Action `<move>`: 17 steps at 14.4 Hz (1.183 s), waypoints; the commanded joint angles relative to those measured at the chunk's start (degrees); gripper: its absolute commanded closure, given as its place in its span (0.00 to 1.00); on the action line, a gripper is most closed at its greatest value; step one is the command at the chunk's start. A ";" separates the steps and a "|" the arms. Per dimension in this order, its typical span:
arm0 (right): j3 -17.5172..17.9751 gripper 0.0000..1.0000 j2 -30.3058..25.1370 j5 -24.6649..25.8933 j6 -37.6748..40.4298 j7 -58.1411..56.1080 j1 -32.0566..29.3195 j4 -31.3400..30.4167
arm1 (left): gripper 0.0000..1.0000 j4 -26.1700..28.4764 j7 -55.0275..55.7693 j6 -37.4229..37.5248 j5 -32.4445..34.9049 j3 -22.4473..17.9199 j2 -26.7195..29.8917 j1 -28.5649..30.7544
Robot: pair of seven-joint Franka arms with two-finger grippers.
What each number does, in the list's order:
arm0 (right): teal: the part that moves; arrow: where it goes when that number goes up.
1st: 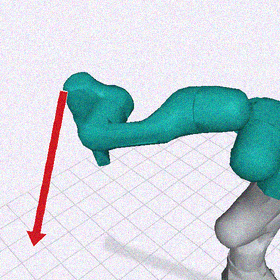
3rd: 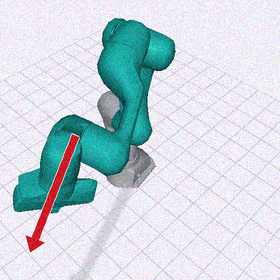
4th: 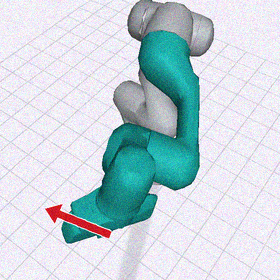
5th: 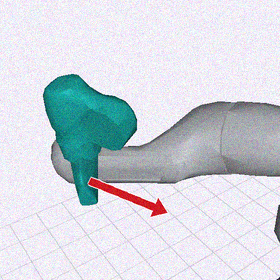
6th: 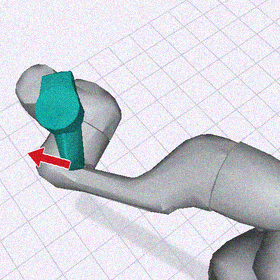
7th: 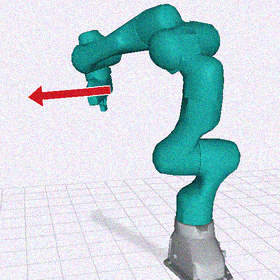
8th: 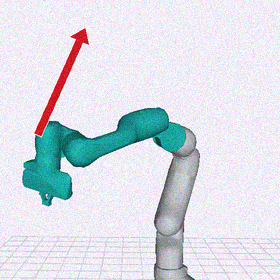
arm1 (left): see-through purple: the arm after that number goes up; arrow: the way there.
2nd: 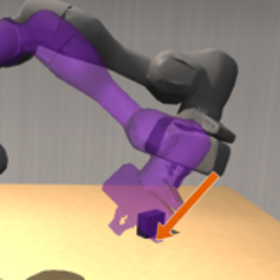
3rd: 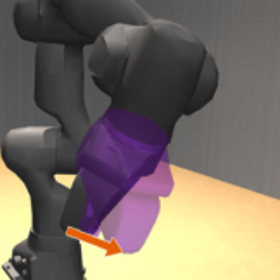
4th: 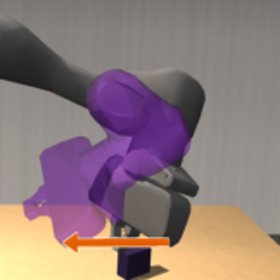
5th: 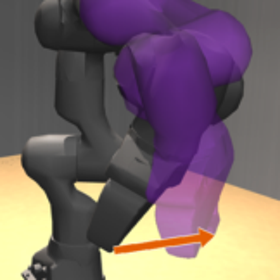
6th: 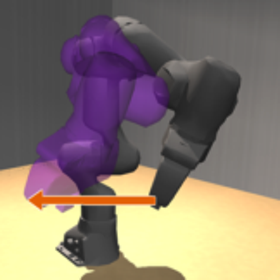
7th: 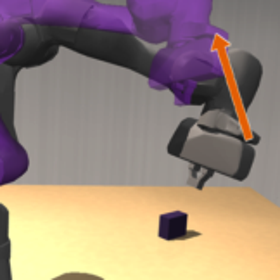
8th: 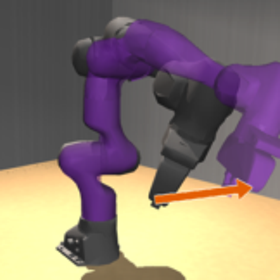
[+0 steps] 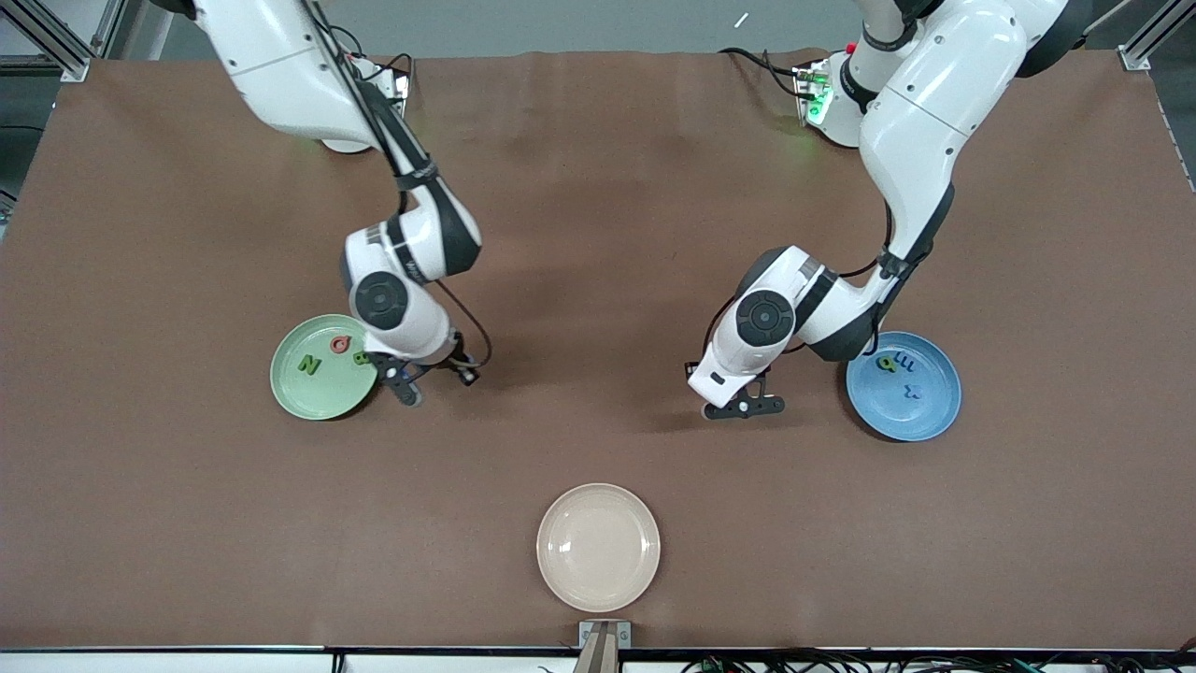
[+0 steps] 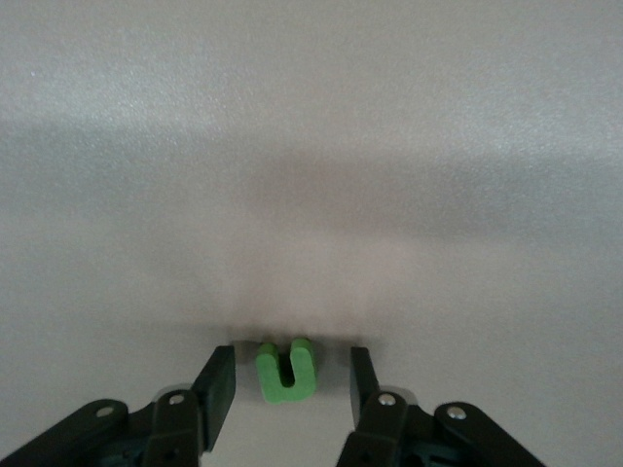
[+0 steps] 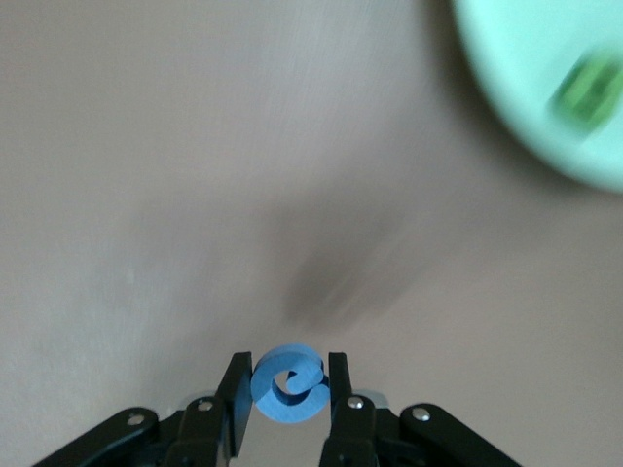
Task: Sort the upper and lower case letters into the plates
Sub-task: 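Grasp the C with the right gripper while the left gripper grasps the u, then lower the C into the green plate while the left gripper lowers the u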
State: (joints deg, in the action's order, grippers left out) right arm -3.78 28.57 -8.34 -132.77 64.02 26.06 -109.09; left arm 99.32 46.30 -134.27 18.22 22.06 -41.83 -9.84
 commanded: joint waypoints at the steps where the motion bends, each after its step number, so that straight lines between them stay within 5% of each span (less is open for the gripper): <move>1: 0.97 1.00 -5.18 0.96 5.75 -7.66 -5.04 -2.01 | 0.63 -0.18 1.51 0.41 -0.46 -0.17 0.16 -0.54; 7: 0.97 1.00 -5.19 10.54 5.16 -11.19 -12.79 -5.87 | 0.87 -0.27 2.21 0.41 -0.37 -0.26 0.69 -0.36; 13: 0.97 1.00 -5.19 10.63 -4.42 -14.27 -16.39 -9.92 | 0.90 -1.33 -4.44 8.48 -0.37 0.09 7.27 3.49; 17: 1.06 1.00 -4.93 10.54 -6.27 -15.24 -17.27 -9.83 | 0.90 2.71 -13.94 9.73 -0.29 0.18 10.97 9.82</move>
State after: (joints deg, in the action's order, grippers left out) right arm -3.89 24.45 1.21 -137.70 49.36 10.09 -117.90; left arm 98.07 36.34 -124.59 18.22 21.95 -33.53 -3.21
